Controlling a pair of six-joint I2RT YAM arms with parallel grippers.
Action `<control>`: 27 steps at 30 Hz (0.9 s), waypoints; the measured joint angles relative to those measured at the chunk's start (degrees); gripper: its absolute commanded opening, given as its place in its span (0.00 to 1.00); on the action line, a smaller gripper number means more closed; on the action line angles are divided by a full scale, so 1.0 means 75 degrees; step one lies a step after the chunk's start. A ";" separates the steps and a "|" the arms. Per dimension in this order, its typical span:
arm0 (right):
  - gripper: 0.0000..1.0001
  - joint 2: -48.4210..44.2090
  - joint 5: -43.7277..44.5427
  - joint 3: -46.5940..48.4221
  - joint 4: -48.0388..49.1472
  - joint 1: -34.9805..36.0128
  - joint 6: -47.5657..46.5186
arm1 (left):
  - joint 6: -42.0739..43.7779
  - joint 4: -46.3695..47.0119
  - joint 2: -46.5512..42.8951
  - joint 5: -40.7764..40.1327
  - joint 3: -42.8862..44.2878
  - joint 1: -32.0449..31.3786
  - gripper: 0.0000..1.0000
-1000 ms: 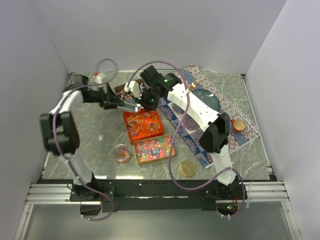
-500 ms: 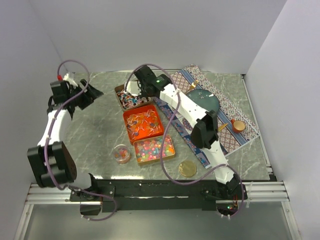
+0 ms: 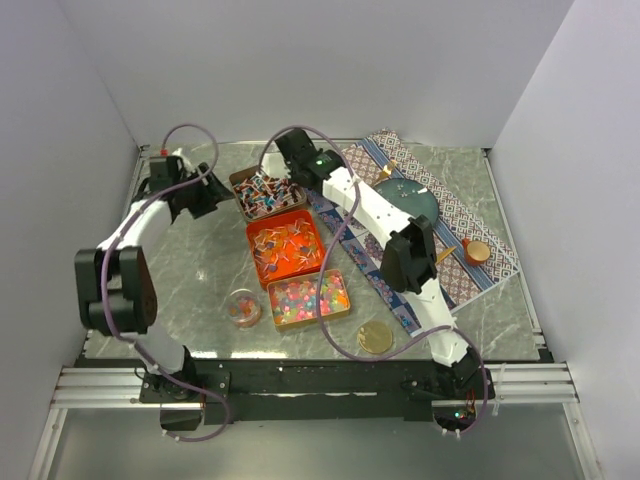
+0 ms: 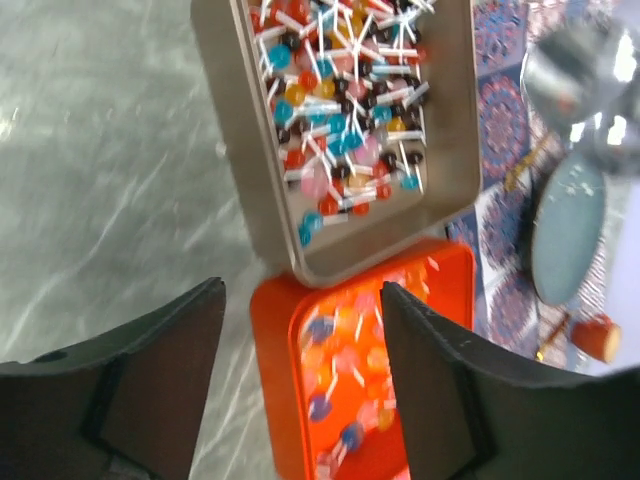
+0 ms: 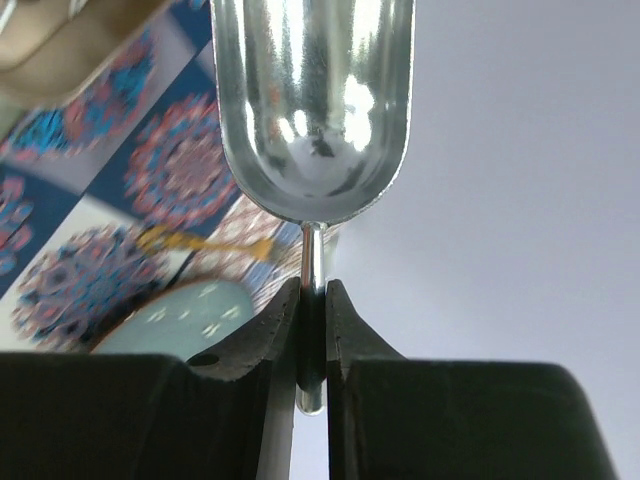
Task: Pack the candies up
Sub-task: Adjust the storage box at the center of the board.
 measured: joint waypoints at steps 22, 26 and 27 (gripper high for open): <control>0.00 -0.1737 -0.0562 -0.1040 -0.1437 -0.0705 0.3057 | 0.0195 -0.1510 0.3378 -0.2894 0.3407 -0.1530 0.19; 0.00 -0.1705 -0.0746 -0.0973 -0.1580 -0.0743 0.3232 | 0.0192 -0.1574 0.3346 -0.3083 0.3398 -0.1556 0.06; 0.00 -0.1699 -0.0801 -0.0918 -0.1609 -0.0749 0.3264 | 0.0181 -0.1580 0.3328 -0.3136 0.3378 -0.1556 0.04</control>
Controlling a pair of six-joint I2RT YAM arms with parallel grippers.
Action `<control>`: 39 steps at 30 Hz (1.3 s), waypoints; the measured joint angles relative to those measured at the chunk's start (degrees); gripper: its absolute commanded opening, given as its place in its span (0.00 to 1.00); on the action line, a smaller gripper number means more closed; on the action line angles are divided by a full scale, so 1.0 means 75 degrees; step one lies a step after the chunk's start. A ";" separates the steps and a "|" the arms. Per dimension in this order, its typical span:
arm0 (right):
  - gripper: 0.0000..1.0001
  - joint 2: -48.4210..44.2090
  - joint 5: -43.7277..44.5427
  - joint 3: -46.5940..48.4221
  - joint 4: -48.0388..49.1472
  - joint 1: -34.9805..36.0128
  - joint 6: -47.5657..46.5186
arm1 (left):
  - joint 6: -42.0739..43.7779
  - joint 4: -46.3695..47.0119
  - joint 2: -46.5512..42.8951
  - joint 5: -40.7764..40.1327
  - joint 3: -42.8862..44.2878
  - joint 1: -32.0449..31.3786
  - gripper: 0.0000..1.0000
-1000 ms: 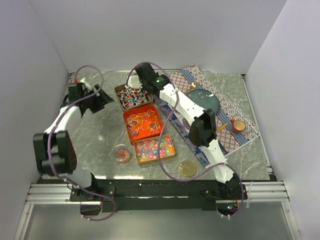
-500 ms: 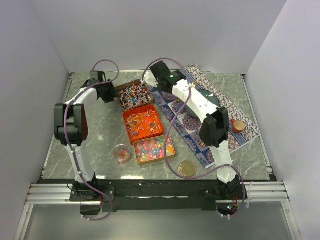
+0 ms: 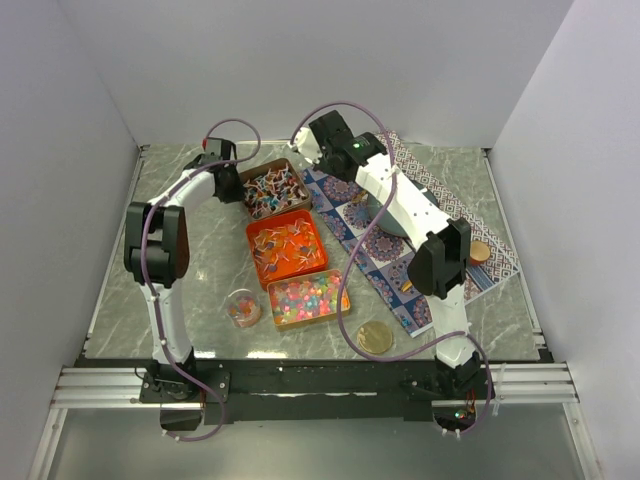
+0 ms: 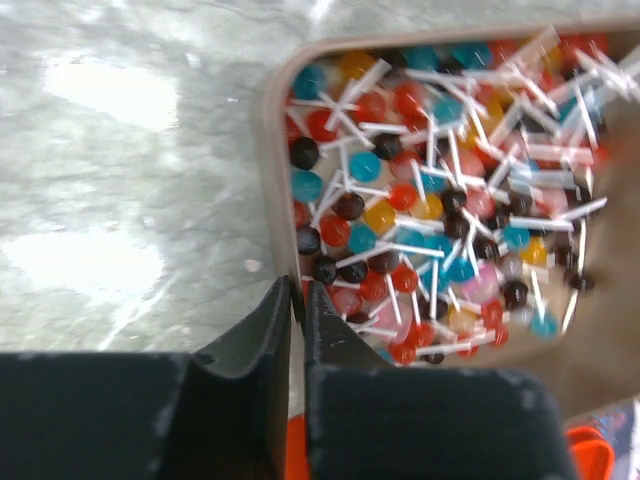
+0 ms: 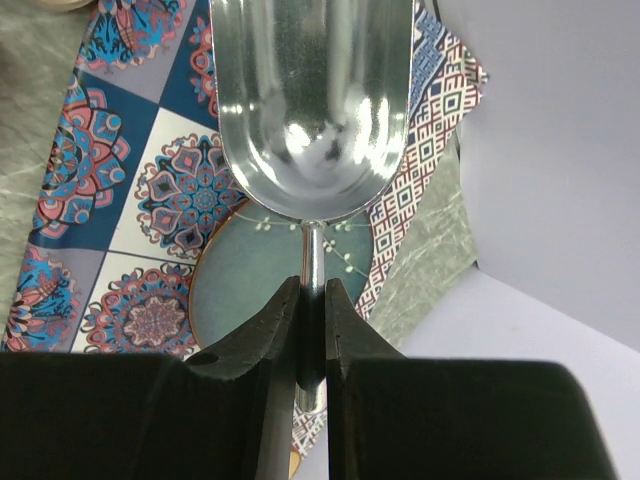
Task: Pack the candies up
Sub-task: Adjust the storage box at the center of the board.
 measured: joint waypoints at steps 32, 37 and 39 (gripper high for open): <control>0.00 0.0108 -0.0629 0.0274 -0.0117 -0.0119 0.0303 | 0.1886 -0.1160 -0.2372 -0.0495 -0.2282 0.2629 0.01; 0.00 0.0108 -0.0702 0.0271 -0.0172 -0.0093 0.0280 | 0.2582 -0.1443 -0.3118 -0.0364 -0.2626 0.2632 0.01; 0.00 0.0108 -0.0743 0.0274 -0.0192 -0.0070 0.0239 | 0.2771 -0.1518 -0.3319 -0.0318 -0.2771 0.2632 0.01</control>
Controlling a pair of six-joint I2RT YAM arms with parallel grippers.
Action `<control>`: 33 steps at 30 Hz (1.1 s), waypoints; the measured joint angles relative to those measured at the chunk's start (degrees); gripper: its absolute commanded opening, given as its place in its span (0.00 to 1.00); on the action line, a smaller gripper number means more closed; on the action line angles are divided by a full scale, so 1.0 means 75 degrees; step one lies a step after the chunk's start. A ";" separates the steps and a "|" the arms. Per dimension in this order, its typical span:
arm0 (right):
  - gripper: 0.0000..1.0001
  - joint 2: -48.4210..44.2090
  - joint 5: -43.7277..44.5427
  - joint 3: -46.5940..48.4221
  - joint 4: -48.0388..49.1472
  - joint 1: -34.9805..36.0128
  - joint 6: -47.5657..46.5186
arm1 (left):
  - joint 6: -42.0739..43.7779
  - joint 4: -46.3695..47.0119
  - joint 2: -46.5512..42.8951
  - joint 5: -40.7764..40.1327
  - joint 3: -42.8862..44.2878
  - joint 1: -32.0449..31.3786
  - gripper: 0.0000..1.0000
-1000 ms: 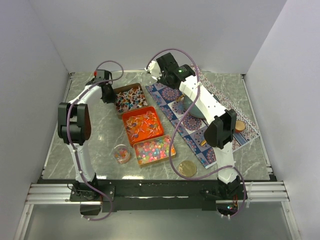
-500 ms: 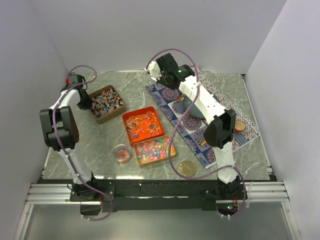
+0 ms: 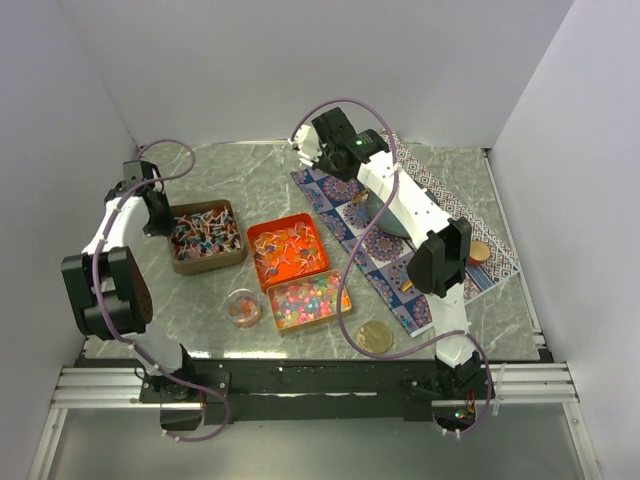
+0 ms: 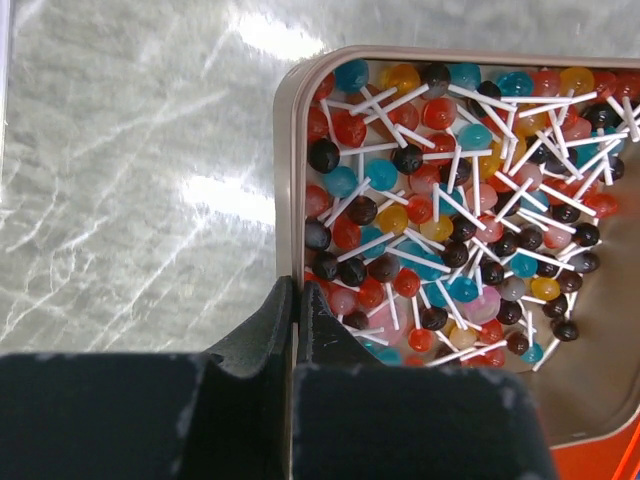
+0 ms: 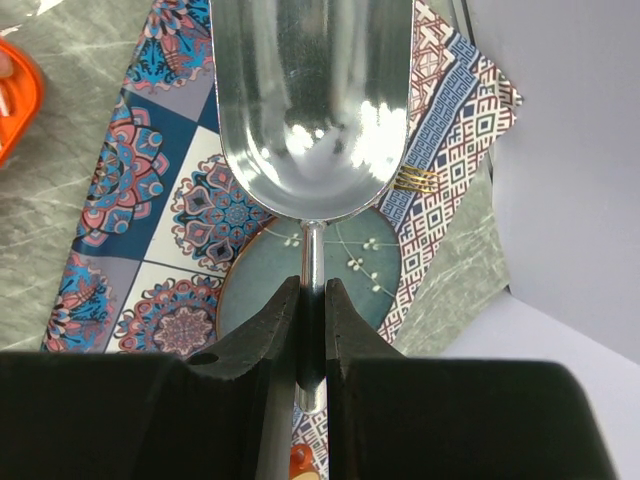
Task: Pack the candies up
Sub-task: Adjust the storage box at the center of the board.
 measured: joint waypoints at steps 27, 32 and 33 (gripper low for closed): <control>0.00 -0.1032 -0.1102 -0.1265 -0.0807 0.2084 -0.2935 | -0.1139 -0.0070 0.0297 0.1874 -0.0525 -0.1268 0.72; 0.00 -0.1023 -0.0711 -0.1317 -0.0784 0.2570 -0.3547 | -0.1682 -0.0219 -0.0411 0.2235 -0.0443 -0.0431 0.70; 0.00 -0.0985 -0.0551 -0.1303 -0.0775 0.2576 -0.3620 | -0.1769 -0.0236 -0.0554 0.2229 -0.0443 -0.0286 0.70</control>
